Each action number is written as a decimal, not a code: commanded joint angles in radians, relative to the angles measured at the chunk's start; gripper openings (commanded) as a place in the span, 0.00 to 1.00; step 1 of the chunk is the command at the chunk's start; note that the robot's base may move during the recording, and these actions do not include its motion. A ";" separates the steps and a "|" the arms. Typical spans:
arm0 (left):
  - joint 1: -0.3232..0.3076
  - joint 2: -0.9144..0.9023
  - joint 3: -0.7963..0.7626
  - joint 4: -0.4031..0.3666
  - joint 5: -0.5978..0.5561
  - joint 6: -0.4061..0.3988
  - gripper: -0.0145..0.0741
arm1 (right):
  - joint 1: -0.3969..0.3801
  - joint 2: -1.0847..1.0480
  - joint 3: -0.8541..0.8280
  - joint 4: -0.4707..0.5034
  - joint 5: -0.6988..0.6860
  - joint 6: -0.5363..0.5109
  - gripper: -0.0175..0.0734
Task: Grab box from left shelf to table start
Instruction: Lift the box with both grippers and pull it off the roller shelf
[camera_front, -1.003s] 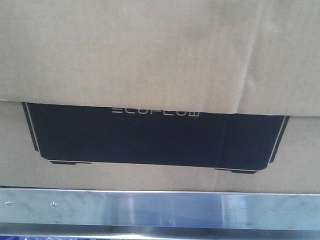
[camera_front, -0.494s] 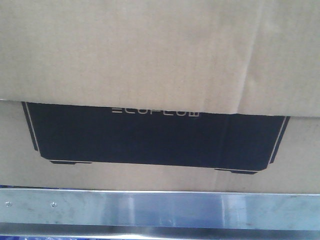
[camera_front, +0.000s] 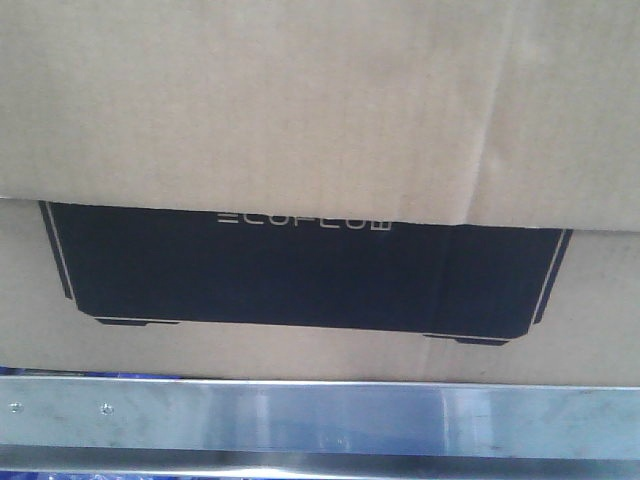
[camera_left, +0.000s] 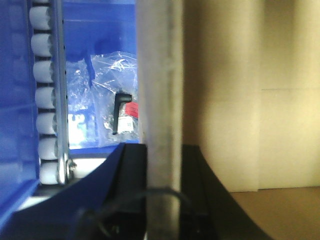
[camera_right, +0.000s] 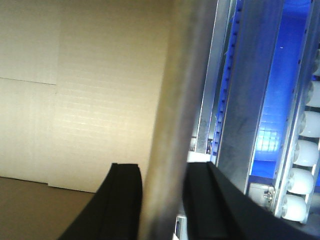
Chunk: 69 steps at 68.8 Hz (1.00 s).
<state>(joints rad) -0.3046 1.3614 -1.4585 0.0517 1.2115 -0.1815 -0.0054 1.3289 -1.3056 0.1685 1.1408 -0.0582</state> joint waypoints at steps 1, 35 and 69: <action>-0.009 -0.101 -0.033 -0.035 -0.032 -0.033 0.06 | -0.004 -0.113 -0.032 -0.004 -0.032 0.013 0.26; -0.009 -0.564 0.274 -0.037 -0.140 -0.035 0.06 | -0.004 -0.622 0.314 0.064 -0.129 0.013 0.26; -0.009 -1.083 0.521 -0.038 -0.380 -0.034 0.06 | -0.004 -1.045 0.406 0.135 -0.243 0.013 0.26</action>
<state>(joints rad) -0.3061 0.3272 -0.9030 0.0098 1.0568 -0.1957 -0.0054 0.3079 -0.8724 0.3279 1.0433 -0.0366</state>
